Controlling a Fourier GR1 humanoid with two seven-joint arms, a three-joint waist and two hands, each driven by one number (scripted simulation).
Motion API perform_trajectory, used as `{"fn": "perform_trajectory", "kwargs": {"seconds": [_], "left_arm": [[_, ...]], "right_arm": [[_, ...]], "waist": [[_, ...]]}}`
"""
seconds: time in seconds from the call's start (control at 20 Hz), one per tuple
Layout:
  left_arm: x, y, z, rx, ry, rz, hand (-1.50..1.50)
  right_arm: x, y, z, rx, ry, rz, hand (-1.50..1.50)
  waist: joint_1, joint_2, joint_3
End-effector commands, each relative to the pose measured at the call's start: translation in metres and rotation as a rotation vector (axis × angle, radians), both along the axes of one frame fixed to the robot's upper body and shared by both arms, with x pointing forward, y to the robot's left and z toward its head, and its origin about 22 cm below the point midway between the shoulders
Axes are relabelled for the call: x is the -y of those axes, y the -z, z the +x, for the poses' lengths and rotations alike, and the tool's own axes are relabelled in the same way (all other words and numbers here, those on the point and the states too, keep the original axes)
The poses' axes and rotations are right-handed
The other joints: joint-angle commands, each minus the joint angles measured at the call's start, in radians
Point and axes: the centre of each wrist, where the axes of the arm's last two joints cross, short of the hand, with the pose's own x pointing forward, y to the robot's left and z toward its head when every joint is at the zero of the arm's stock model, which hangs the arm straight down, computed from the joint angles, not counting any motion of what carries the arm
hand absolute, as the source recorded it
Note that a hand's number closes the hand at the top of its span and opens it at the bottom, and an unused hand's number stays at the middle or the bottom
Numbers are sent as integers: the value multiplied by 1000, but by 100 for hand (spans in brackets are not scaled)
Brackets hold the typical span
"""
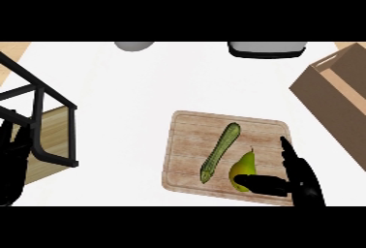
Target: Pick the pear from the cutting board and place it in the cardboard box
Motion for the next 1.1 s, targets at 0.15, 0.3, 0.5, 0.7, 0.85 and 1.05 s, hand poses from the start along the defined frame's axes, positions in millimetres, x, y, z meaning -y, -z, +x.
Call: {"fn": "perform_trajectory", "kwargs": {"seconds": [0.15, 0.3, 0.5, 0.7, 0.85, 1.05], "left_arm": [[51, -1, 41, 58, 212, -35, 0], [58, -8, 34, 73, 239, -56, 0], [44, -4, 33, 83, 227, -30, 0], [34, -9, 33, 67, 215, -36, 0], [50, -10, 35, 70, 223, -40, 0], [46, -3, 29, 55, 245, -55, 0]], "right_arm": [[0, 3, 9, -91, 10, 14, -150], [-8, 3, 21, -81, 21, 26, -150], [-18, 23, 7, -91, 8, 7, -150], [-26, 20, 4, -82, 4, 7, -150], [-13, 22, 8, -56, -6, -32, 150], [-19, 20, 21, -47, -66, -119, 150]], "waist": [[-38, 19, -2], [-22, 17, -1], [-22, 16, -1], [-23, 13, -2], [-29, 14, -1], [-15, 16, -2]]}}
